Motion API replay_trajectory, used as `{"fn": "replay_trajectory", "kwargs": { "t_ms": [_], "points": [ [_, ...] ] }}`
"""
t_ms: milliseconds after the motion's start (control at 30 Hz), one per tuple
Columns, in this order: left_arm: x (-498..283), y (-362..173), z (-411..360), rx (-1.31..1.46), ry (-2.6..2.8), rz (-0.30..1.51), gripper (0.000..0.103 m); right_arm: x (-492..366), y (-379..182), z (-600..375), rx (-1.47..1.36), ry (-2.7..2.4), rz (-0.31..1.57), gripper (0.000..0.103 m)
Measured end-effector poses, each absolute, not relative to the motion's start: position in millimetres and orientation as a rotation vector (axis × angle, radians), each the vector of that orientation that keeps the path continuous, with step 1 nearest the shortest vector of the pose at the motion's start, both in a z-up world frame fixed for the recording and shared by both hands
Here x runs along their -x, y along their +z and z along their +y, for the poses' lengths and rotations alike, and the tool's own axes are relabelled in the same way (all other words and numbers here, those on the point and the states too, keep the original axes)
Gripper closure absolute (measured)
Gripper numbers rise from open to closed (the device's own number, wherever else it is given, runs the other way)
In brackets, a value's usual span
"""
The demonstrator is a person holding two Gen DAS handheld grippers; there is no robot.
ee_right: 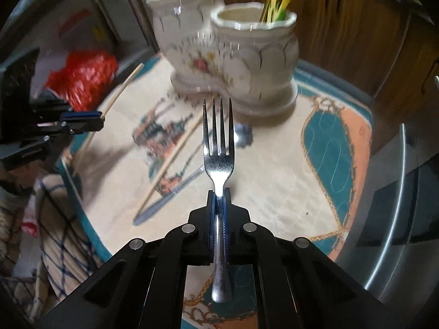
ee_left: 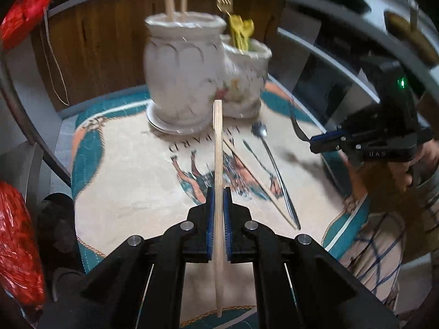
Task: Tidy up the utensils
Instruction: 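Carry the chopstick to the larger pot with left tool while right carries fork to smaller pot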
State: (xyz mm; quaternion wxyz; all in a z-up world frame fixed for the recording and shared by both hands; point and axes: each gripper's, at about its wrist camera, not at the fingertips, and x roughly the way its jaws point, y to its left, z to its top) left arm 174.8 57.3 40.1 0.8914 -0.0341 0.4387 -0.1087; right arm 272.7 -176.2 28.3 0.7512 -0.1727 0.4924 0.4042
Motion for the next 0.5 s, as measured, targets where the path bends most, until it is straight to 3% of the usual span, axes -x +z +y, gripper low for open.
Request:
{"fn": "replay_trajectory", "kwargs": {
  "t_ms": [500],
  "points": [
    [-156, 92, 97, 0.155, -0.203, 0.535, 0.097, -275, 85, -190, 0.1, 0.951, 0.768, 0.097]
  ]
}}
